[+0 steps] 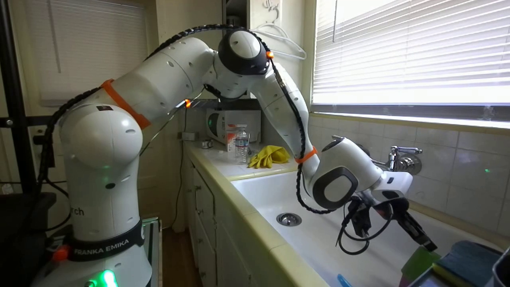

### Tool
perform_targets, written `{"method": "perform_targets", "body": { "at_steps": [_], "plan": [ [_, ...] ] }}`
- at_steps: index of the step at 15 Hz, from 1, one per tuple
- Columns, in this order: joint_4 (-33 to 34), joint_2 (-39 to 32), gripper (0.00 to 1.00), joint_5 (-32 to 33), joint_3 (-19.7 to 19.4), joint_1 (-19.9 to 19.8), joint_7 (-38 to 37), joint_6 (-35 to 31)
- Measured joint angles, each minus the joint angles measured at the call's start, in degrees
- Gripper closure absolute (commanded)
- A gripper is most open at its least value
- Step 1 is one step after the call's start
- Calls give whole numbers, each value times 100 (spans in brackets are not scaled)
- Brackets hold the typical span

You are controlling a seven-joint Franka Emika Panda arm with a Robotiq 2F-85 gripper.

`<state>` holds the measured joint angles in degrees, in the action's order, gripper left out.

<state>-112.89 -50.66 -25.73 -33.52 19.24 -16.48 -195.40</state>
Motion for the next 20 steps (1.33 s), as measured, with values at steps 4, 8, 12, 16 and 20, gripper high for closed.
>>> {"method": "perform_targets", "body": {
  "at_steps": [4,8,12,16,20],
  "plan": [
    [-122,187,100,4,68,-48,10,159],
    [-301,368,100,4,142,-83,14,319],
    [-409,494,100,4,212,-124,18,429],
    [-492,667,100,7,321,-228,132,494],
    [-594,900,100,16,336,-292,328,826]
  ]
}}
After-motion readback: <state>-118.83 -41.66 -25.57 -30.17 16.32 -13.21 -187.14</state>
